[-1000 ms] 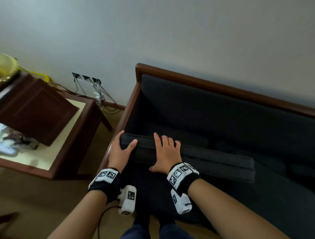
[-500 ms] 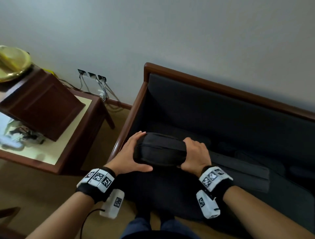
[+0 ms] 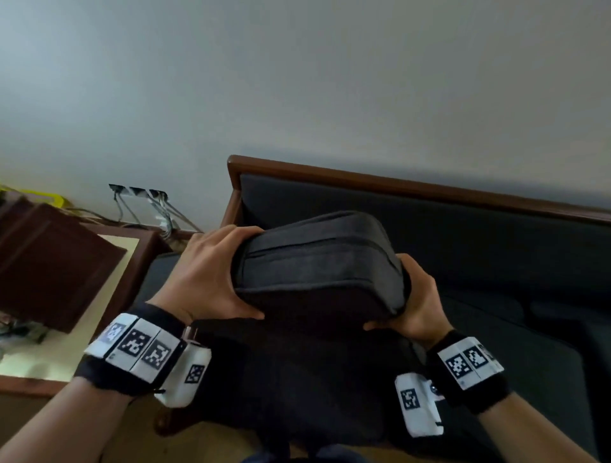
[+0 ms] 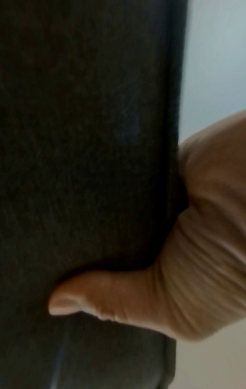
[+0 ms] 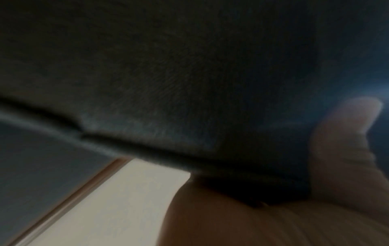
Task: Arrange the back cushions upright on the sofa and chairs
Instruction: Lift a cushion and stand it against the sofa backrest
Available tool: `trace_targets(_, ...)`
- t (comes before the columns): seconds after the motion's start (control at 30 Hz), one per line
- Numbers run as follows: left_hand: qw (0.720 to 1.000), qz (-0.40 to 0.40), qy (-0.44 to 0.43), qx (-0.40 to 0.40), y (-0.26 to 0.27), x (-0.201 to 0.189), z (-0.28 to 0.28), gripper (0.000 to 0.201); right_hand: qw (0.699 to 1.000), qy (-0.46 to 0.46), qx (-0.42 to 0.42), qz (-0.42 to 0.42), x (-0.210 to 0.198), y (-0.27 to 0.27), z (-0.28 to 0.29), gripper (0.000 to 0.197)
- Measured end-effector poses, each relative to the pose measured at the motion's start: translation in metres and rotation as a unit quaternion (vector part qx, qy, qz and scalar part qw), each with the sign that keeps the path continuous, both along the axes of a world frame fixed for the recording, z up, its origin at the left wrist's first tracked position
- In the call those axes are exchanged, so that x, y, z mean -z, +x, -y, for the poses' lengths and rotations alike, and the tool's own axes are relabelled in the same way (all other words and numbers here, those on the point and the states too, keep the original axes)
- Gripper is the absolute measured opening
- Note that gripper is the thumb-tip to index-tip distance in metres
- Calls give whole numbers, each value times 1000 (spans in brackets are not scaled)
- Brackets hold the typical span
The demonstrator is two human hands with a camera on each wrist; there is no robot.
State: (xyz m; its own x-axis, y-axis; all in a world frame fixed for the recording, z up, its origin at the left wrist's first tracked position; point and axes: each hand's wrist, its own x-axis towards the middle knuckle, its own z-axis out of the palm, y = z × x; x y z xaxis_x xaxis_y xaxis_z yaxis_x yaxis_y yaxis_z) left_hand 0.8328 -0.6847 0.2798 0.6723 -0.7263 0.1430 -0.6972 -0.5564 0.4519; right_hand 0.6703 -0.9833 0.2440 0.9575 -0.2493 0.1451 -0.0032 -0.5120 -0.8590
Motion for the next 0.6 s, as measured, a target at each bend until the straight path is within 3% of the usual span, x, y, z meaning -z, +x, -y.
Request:
trace_targets(0.2,993,29,119,1,-20,32,46,113,987,53,68,-132,63,-23,6,109)
trace_targets(0.3,990,42,135,6,-23,33,81,115,973,113,132,-152,61,-27,23,114)
trace_targets(0.4,983,36,178,21,-33,32,117,118,964,178,162,-111,52,-38,41,125)
trace_targets(0.5,977,51,203,34,-55,36,154,119,980,59,180,-63,30,-46,57,126)
trace_targets(0.6,973,70,218,39,-78,36,188,119,974,-141,122,-127,-3,-35,65,116)
